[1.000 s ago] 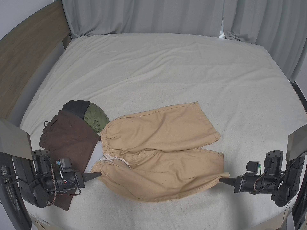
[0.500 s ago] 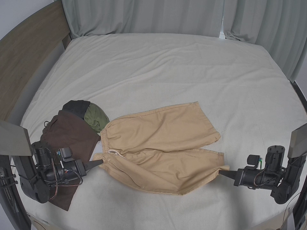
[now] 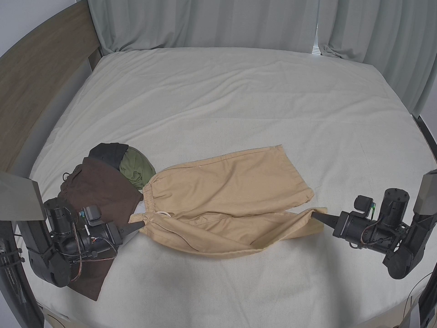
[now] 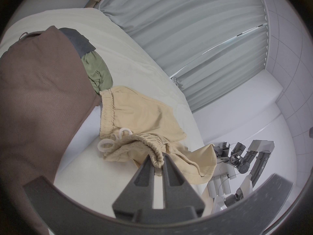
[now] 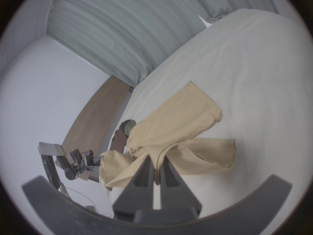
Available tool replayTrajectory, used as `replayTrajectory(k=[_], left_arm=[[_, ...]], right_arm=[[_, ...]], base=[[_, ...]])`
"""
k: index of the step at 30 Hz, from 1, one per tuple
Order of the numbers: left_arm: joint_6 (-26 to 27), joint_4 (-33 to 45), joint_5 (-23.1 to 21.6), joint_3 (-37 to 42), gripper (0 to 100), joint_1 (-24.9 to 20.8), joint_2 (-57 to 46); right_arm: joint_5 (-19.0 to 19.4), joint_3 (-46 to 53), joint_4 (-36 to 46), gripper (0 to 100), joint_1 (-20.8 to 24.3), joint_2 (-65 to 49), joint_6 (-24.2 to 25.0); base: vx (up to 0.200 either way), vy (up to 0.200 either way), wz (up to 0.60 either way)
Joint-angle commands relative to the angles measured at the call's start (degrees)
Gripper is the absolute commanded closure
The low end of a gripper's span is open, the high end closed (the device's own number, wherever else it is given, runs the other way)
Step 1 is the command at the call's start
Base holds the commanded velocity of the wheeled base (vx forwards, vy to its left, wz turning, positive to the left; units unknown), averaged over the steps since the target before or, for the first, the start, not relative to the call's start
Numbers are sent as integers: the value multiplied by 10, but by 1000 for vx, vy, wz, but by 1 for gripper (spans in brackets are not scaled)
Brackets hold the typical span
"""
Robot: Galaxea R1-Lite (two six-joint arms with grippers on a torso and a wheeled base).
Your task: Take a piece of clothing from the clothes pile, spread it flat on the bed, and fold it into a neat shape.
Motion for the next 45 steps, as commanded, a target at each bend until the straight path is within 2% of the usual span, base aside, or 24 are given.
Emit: replayTrajectory(k=[1, 8, 17, 45], left_arm=[[-2, -1, 16, -6, 100, -3, -1], [-22, -1, 31, -16, 100, -7, -2], [-23, -1, 49, -25, 100, -13, -5], [-57, -1, 104, -64, 100, -18, -6]], right_arm=[[-2, -27, 0, 100, -3, -6, 14], [-3, -66, 1, 100, -7, -6, 32], [-2, -118, 5, 100, -21, -6, 43], [-2, -211, 20, 100, -28, 5, 43]], base=[[0, 0, 0], [0, 0, 0], [0, 0, 0], [0, 0, 0]])
